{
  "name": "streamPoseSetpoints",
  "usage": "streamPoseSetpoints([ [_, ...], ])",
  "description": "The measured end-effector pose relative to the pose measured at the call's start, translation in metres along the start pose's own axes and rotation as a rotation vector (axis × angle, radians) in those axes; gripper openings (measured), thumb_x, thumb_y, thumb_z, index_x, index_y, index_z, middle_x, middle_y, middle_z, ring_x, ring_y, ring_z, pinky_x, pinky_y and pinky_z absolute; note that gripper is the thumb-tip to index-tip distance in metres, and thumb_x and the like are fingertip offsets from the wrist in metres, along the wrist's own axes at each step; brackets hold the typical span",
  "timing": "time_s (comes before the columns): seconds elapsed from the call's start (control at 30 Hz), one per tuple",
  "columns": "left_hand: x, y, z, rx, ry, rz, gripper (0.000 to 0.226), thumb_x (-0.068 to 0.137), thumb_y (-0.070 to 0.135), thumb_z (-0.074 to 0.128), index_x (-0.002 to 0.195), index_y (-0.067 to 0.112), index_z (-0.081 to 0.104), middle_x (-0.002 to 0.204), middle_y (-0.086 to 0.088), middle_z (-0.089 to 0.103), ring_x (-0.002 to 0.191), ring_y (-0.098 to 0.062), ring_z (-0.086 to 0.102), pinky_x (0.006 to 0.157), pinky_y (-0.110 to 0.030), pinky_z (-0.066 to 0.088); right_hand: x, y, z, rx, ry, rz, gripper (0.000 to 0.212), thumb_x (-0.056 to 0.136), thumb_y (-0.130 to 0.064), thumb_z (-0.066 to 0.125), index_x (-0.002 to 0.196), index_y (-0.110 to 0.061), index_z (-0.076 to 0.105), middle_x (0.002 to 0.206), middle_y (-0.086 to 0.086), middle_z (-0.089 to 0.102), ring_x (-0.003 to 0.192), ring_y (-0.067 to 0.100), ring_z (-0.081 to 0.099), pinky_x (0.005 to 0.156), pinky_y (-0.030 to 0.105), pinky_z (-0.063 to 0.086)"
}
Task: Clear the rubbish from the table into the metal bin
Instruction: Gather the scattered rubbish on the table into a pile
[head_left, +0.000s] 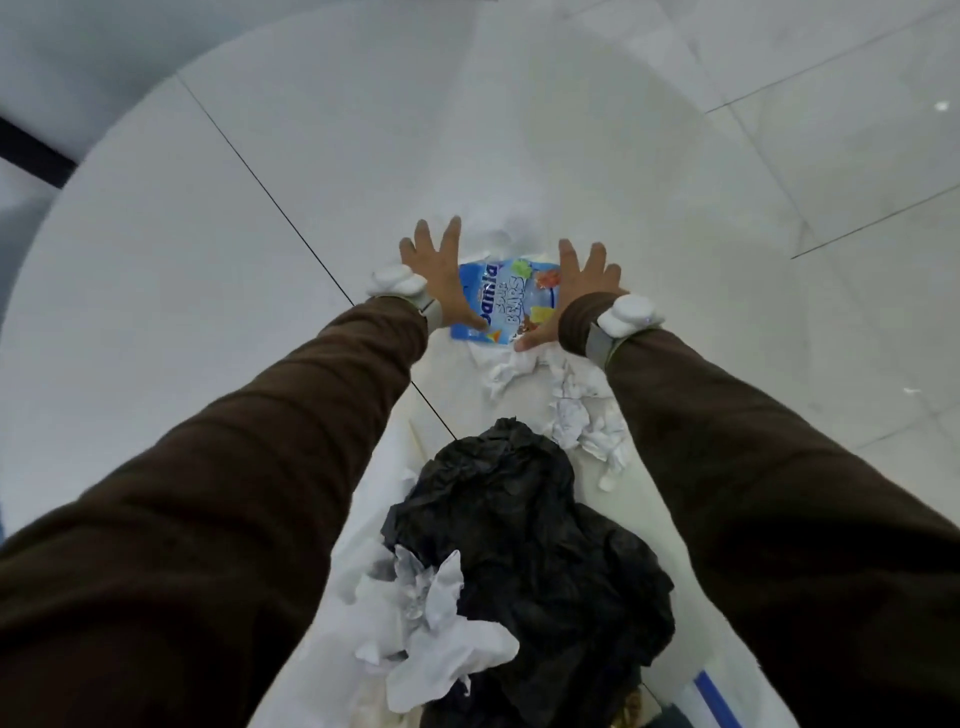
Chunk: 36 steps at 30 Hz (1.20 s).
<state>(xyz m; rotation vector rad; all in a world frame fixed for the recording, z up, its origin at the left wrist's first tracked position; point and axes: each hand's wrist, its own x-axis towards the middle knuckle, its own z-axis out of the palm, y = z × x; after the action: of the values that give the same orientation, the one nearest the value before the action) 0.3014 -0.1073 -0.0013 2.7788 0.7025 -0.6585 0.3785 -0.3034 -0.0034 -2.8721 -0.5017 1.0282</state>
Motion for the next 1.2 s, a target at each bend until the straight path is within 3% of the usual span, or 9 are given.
streamPoseSetpoints([
  [0.07,0.018,0.005,-0.002,0.004,-0.065,0.035,0.16,0.043,0.068,0.093,0.159,0.037,-0.013,0.169,-0.015,-0.007,0.153,-0.044,0.007,0.119,-0.059,0.026,0.011,-0.005,0.0,-0.089,-0.007,-0.004,0.157,0.042,-0.078,0.084,0.158,-0.027,-0.008,0.162,0.019,0.002,0.148,0.045,0.012,0.115,0.055,0.028],
  [0.13,0.029,0.009,-0.002,0.015,-0.128,0.064,0.155,0.044,0.064,0.095,0.159,0.038,-0.006,0.167,-0.016,0.004,0.151,-0.045,0.013,0.119,-0.056,0.028,0.016,-0.01,0.001,-0.167,0.007,-0.001,0.149,0.038,-0.079,0.083,0.156,-0.024,0.01,0.15,0.018,0.02,0.14,0.041,0.024,0.11,0.053,0.034],
  [0.23,0.027,0.017,0.003,0.137,-0.142,0.131,0.122,0.05,0.065,0.092,0.151,0.031,0.032,0.14,-0.015,0.038,0.128,-0.039,0.043,0.106,-0.047,0.045,0.017,-0.011,0.006,-0.087,0.023,-0.013,0.123,0.038,-0.07,0.09,0.137,-0.022,0.035,0.133,0.014,0.032,0.125,0.037,0.039,0.1,0.048,0.044],
  [0.37,0.004,0.017,0.014,0.095,-0.128,0.166,0.086,0.067,0.047,0.089,0.137,0.022,0.047,0.126,-0.014,0.049,0.109,-0.037,0.058,0.085,-0.038,0.049,0.01,0.001,0.02,0.154,-0.005,-0.062,0.088,0.057,-0.046,0.093,0.122,-0.019,0.041,0.123,0.013,0.045,0.106,0.037,0.057,0.087,0.044,0.053],
  [0.53,-0.035,0.001,0.021,-0.062,-0.092,0.223,0.046,0.079,0.027,0.079,0.117,0.019,0.053,0.099,-0.008,0.056,0.092,-0.036,0.064,0.066,-0.031,0.038,-0.029,0.014,0.032,0.269,0.056,-0.176,0.039,0.082,-0.031,0.076,0.102,-0.017,0.045,0.101,0.009,0.062,0.092,0.032,0.062,0.072,0.032,0.045],
  [0.7,-0.099,-0.012,-0.009,-0.195,0.029,0.266,0.026,0.088,0.027,0.069,0.107,0.019,0.054,0.096,-0.005,0.057,0.082,-0.03,0.059,0.064,-0.033,0.041,-0.096,0.009,0.015,0.393,0.214,-0.245,0.026,0.087,-0.029,0.07,0.095,-0.012,0.052,0.094,0.011,0.064,0.088,0.031,0.06,0.07,0.032,0.043],
  [0.87,-0.182,-0.029,-0.043,-0.213,0.153,0.301,0.028,0.087,0.027,0.068,0.11,0.018,0.056,0.099,-0.005,0.059,0.086,-0.028,0.059,0.064,-0.032,0.038,-0.185,-0.01,-0.009,0.409,0.343,-0.358,0.028,0.088,-0.032,0.071,0.1,-0.013,0.055,0.094,0.005,0.062,0.084,0.024,0.056,0.076,0.032,0.047],
  [1.03,-0.289,-0.057,-0.062,-0.238,0.129,0.31,0.032,0.083,0.035,0.073,0.106,0.021,0.058,0.097,-0.002,0.061,0.084,-0.025,0.059,0.069,-0.037,0.049,-0.278,-0.03,-0.008,0.312,0.188,-0.46,0.03,0.087,-0.035,0.073,0.099,-0.017,0.052,0.096,0.004,0.063,0.086,0.024,0.058,0.078,0.034,0.05],
  [1.2,-0.355,-0.077,-0.018,-0.252,-0.118,0.277,0.038,0.079,0.038,0.077,0.107,0.023,0.057,0.097,0.001,0.063,0.084,-0.023,0.062,0.072,-0.038,0.055,-0.318,-0.035,0.041,0.213,-0.027,-0.44,0.033,0.084,-0.034,0.075,0.103,-0.017,0.055,0.1,0.005,0.064,0.088,0.024,0.06,0.075,0.033,0.05],
])
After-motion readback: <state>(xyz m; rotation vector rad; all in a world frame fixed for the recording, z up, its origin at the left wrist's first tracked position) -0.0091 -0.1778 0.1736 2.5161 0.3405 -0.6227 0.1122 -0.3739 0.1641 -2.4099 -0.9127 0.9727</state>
